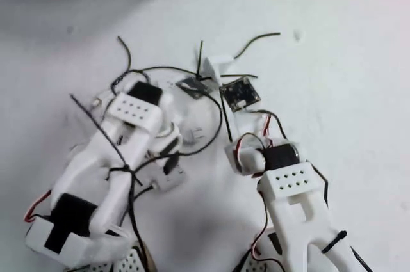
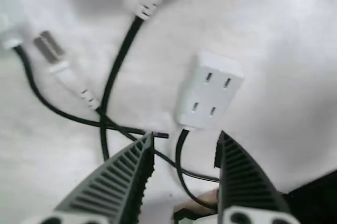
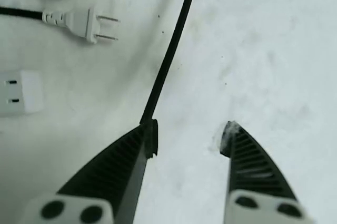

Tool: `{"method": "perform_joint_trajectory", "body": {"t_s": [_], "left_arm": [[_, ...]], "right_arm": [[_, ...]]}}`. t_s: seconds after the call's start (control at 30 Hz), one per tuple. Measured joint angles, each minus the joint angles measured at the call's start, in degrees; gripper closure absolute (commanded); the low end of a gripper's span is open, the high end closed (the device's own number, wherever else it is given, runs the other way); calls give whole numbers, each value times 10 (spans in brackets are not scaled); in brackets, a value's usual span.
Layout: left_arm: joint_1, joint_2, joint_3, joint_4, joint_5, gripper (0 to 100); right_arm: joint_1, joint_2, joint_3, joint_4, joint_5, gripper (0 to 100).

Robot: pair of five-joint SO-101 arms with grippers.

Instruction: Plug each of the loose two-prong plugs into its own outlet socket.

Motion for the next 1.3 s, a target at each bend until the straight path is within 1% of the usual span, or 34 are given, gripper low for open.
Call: {"method": "perform_joint_trajectory", "body": {"t_s": [0.13, 0.27, 0.37, 0.53, 0.63, 0.8, 0.87, 0.97, 1.13, 1.3], "left_arm": [[-37, -60, 13, -10, -29, 854], [-74, -172, 86, -54, -41, 853], [-117, -277, 165, -106, -43, 850], [-217, -440, 309, -191, -44, 785], [-263, -514, 383, -222, -44, 789], [-309, -608, 491, -262, -44, 789], [-324, -644, 528, -270, -44, 789], [-333, -697, 560, -270, -58, 789], [-335, -768, 601, -270, -65, 787], [-335, -808, 614, -263, -65, 786]], "right_arm": [[0, 0, 0, 22, 45, 800], [-1, 0, -3, 24, 58, 800], [-28, 0, -17, 33, 59, 800], [-98, 23, -83, 90, 61, 799], [-122, 84, -145, 113, 73, 798], [-149, 235, -255, 124, 172, 790], [-157, 299, -298, 124, 199, 755], [-173, 388, -359, 126, 224, 698], [-196, 520, -469, 149, 253, 704], [-196, 632, -581, 185, 286, 704]]}}
